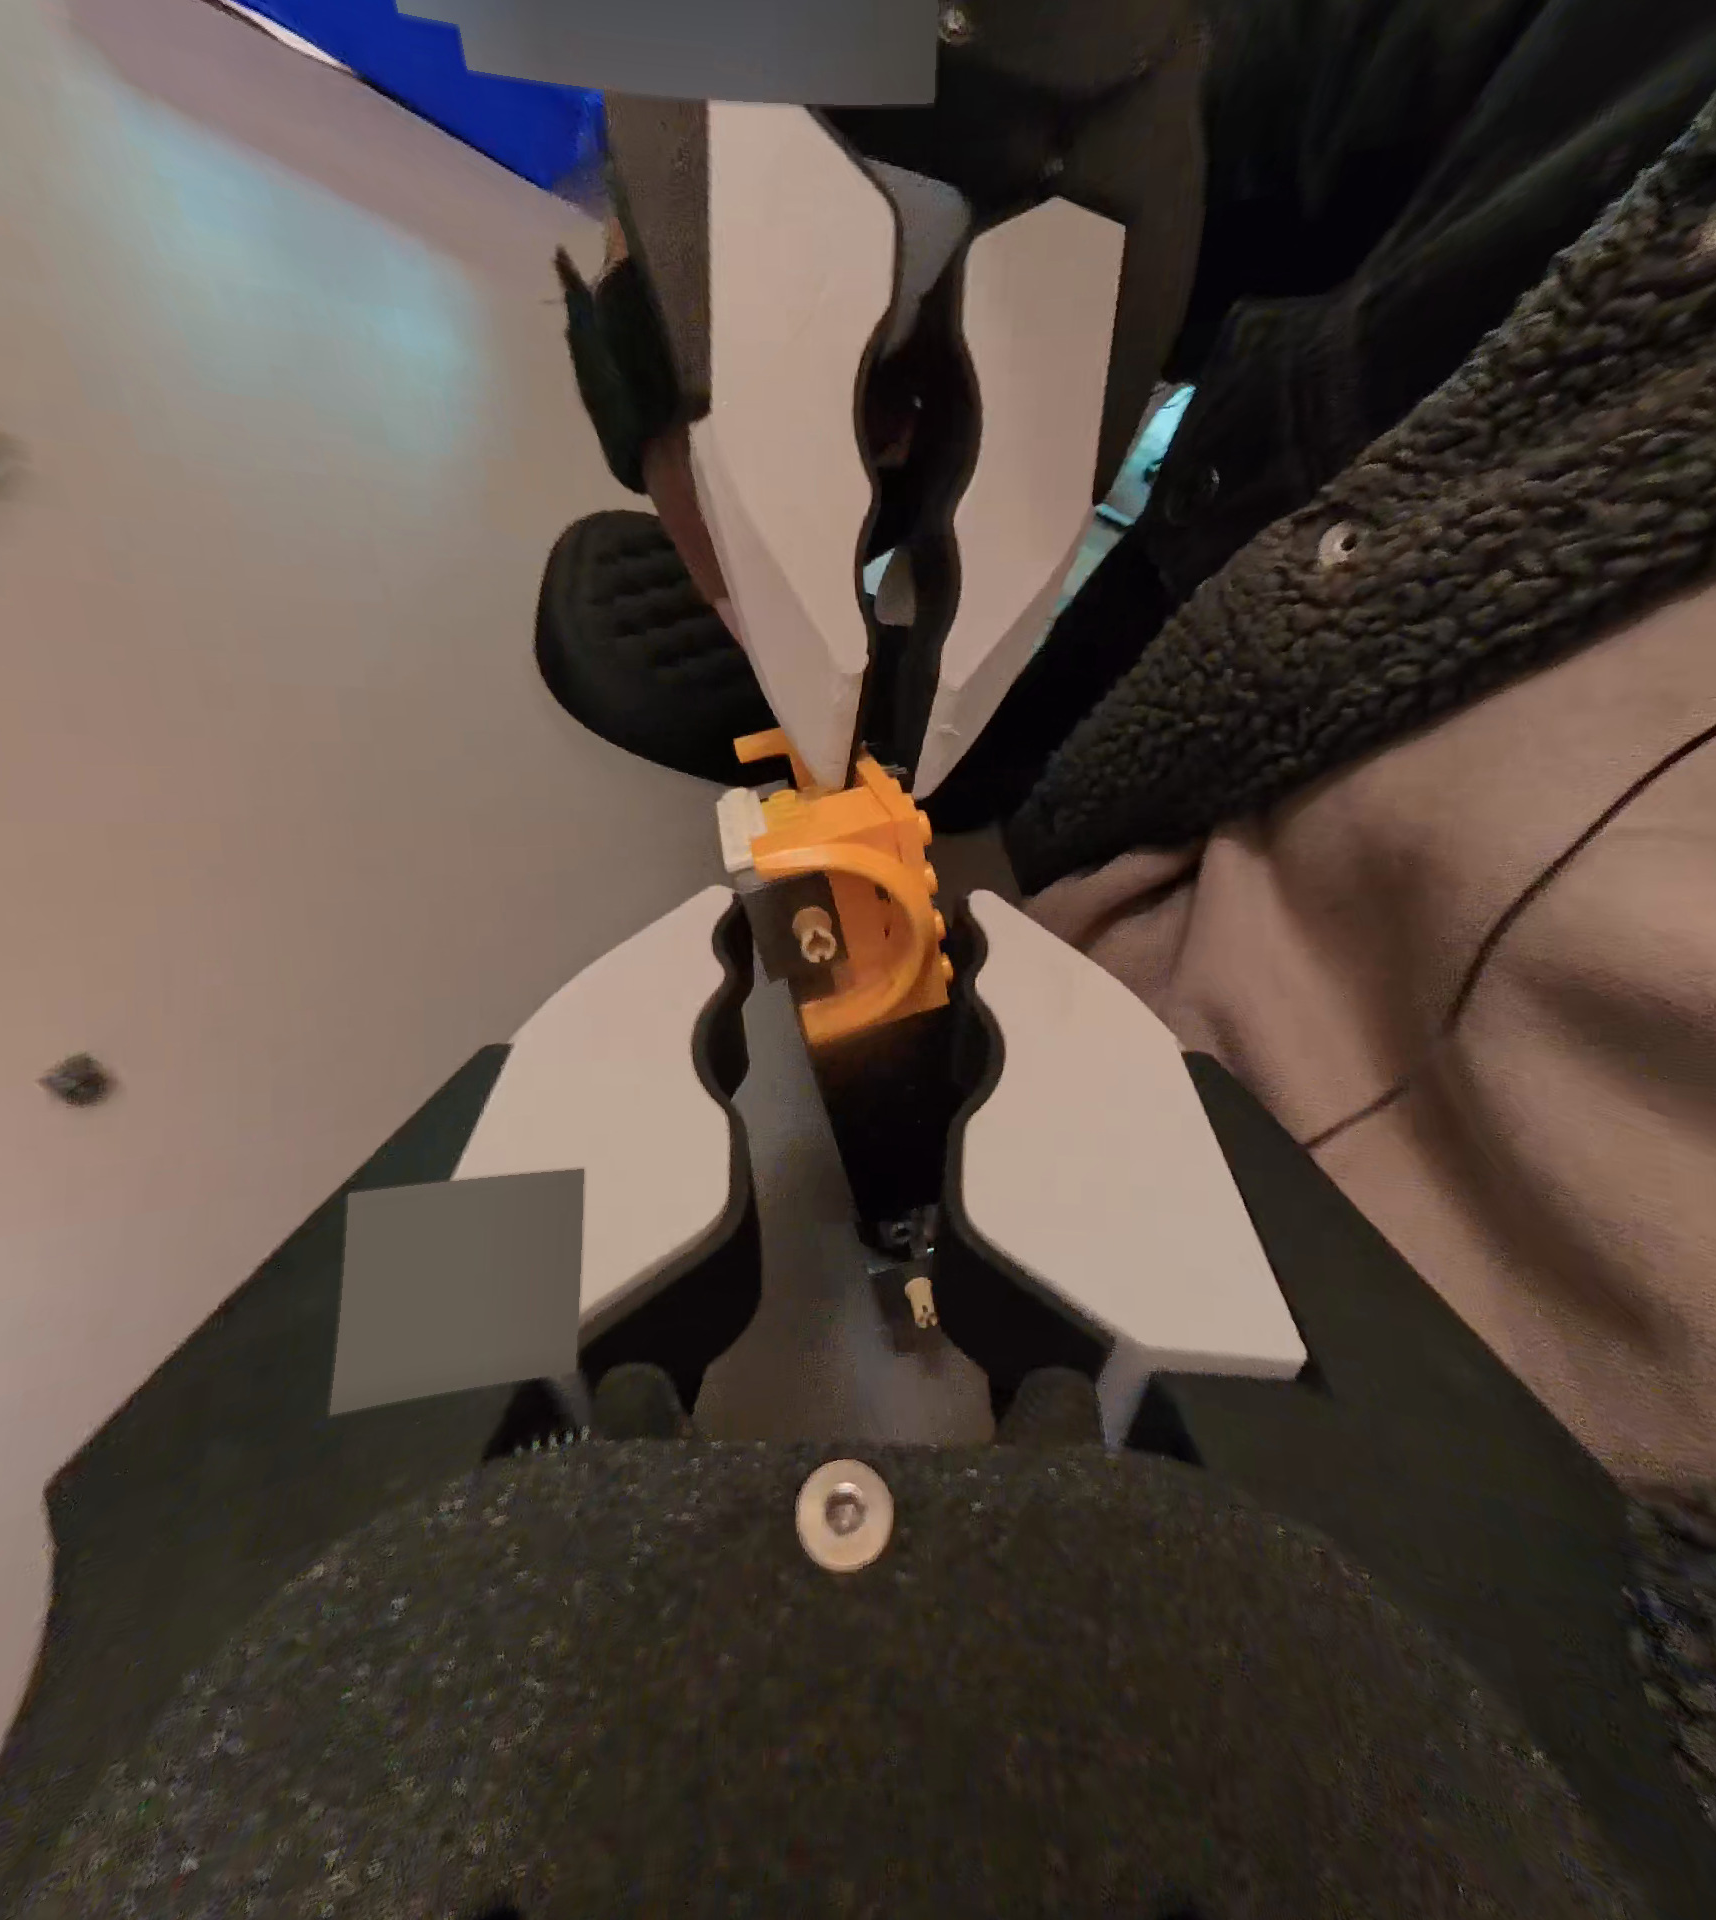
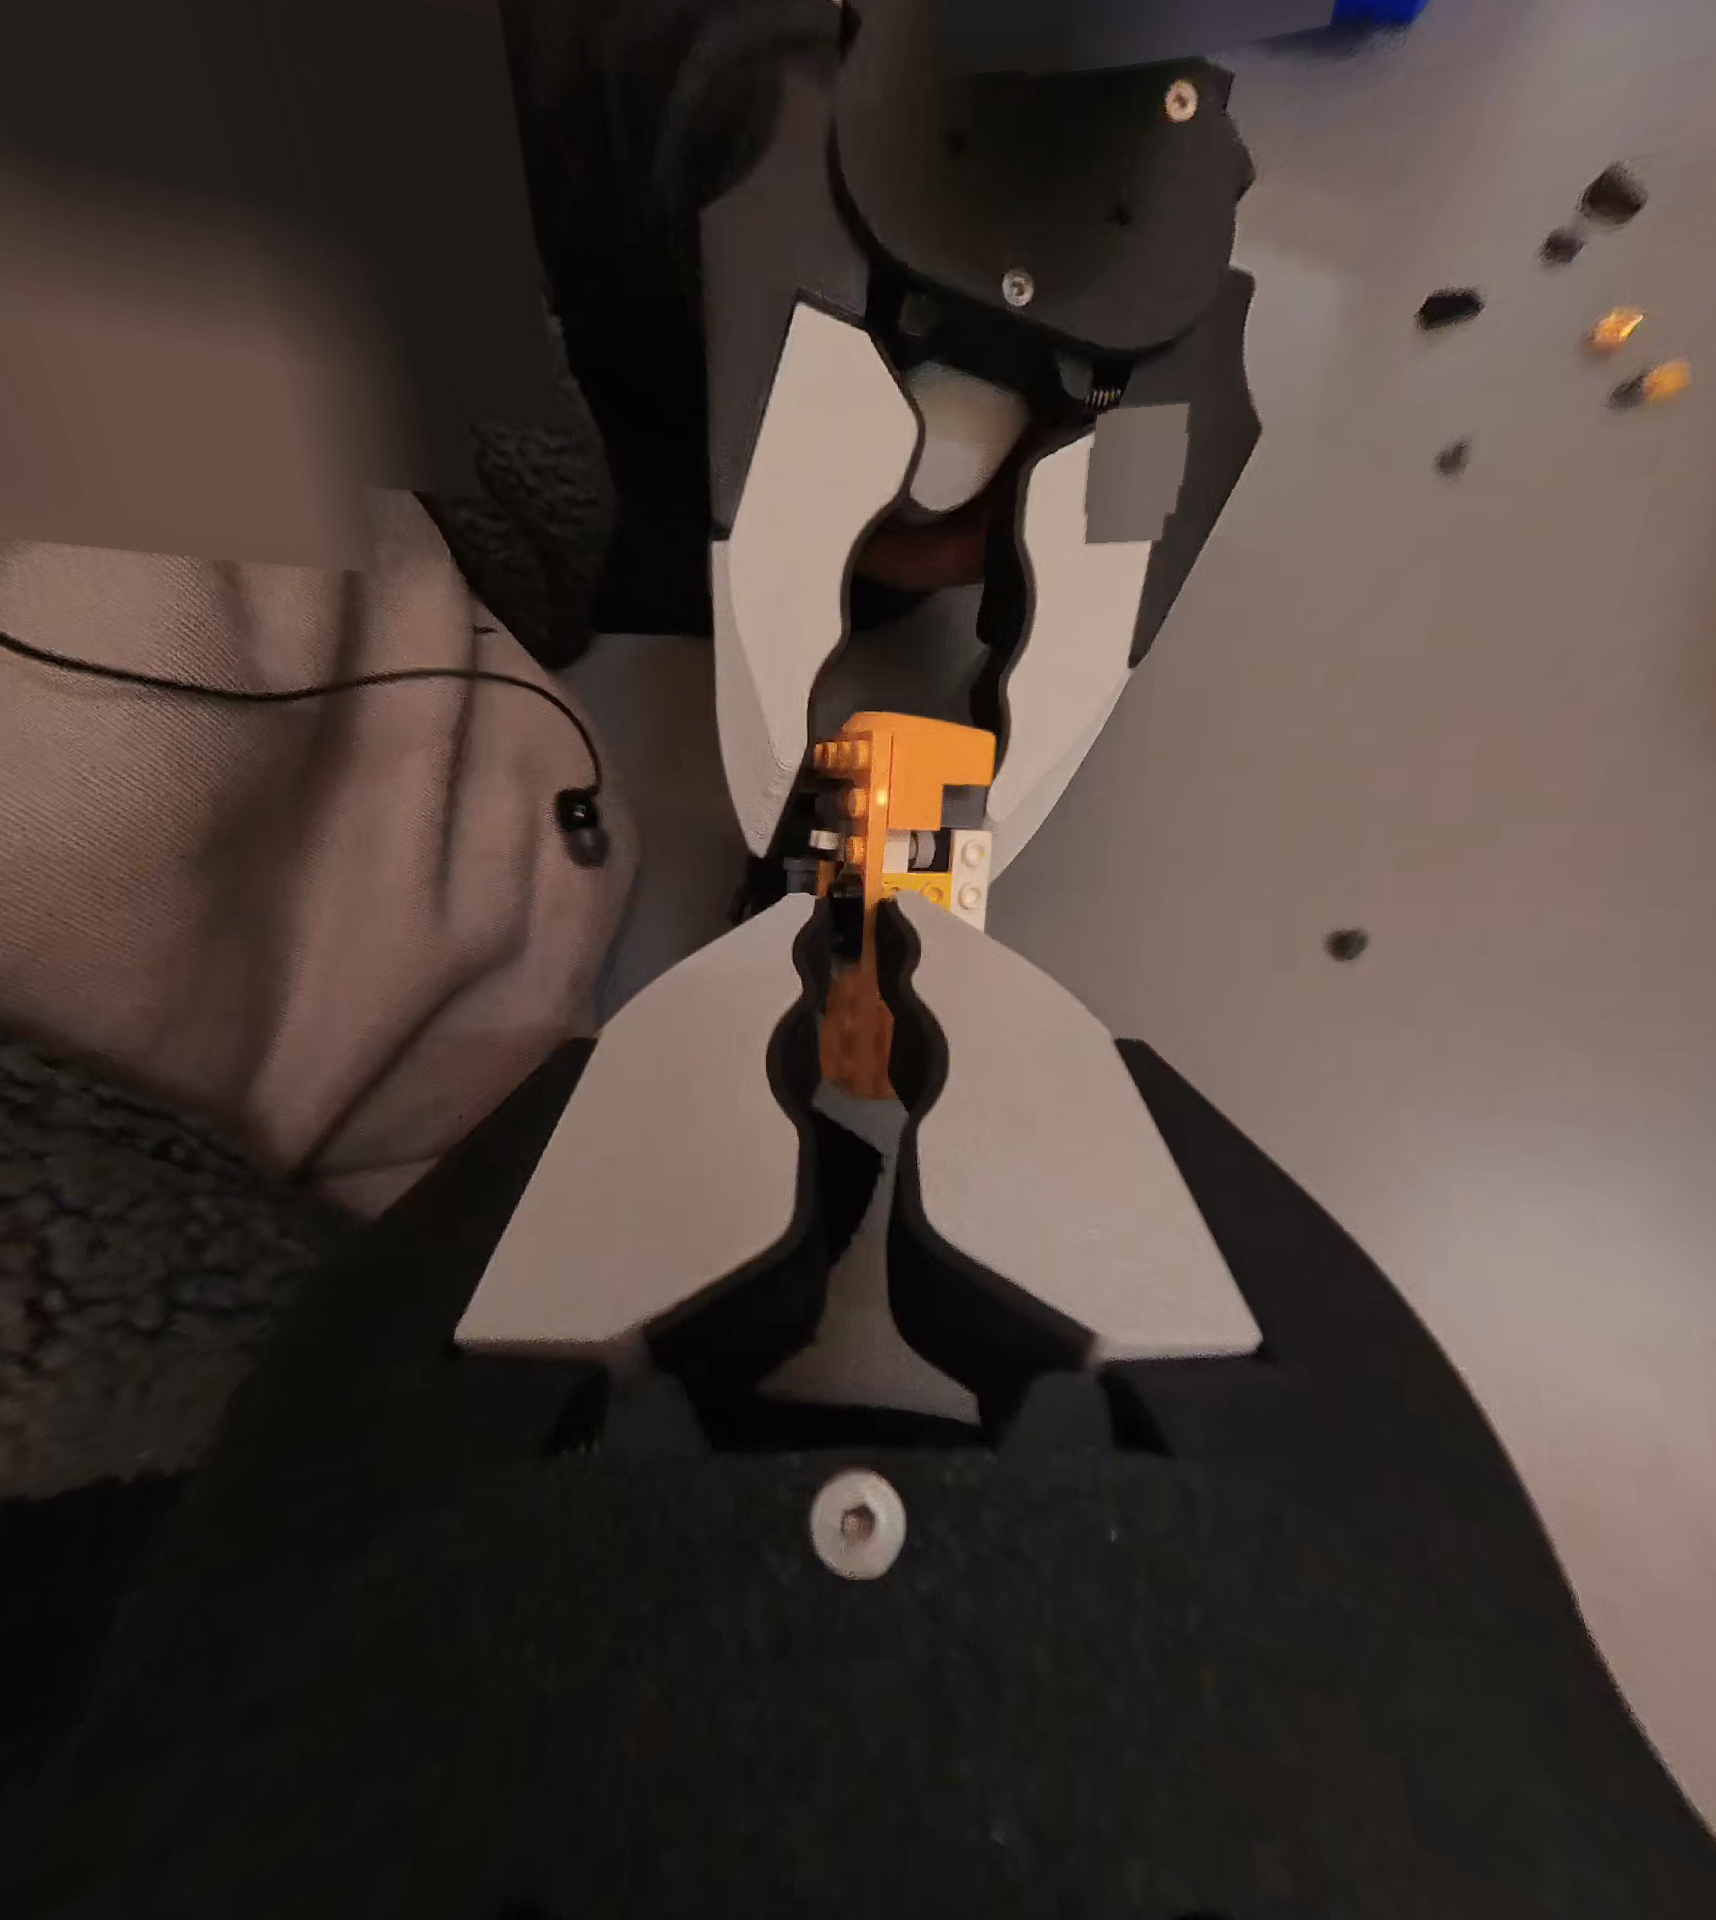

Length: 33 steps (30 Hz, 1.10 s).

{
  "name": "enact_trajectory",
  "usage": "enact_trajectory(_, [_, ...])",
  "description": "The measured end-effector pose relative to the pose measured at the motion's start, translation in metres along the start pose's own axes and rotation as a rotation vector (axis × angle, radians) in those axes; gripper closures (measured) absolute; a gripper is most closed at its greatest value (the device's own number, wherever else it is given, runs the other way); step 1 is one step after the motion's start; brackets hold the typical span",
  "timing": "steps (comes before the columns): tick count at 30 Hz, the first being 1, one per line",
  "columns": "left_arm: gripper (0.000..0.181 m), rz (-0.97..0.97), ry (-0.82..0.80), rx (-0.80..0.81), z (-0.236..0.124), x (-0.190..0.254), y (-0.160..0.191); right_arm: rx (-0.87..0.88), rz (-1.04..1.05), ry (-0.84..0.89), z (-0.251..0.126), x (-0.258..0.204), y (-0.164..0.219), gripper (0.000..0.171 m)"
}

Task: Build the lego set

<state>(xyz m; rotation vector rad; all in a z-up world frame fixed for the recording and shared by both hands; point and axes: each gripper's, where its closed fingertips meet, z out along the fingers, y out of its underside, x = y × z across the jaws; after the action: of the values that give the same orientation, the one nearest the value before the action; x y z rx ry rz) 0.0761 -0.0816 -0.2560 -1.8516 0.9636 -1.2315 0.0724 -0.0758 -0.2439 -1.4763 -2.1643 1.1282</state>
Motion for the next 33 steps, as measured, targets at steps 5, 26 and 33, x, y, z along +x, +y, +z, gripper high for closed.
enact_trajectory(5, [0.146, 0.161, -0.105, -0.009, -0.002, 0.001, -0.002, -0.023, -0.155, 0.135, -0.004, -0.004, -0.004, 0.163])
enact_trajectory(26, [0.147, 0.506, -0.277, 0.045, -0.012, 0.001, -0.015, -0.066, -0.416, 0.363, -0.01, -0.011, -0.019, 0.163])
enact_trajectory(33, [0.147, 0.127, -0.184, 0.142, -0.022, -0.025, -0.016, 0.128, -0.179, 0.308, -0.039, 0.006, -0.034, 0.148])
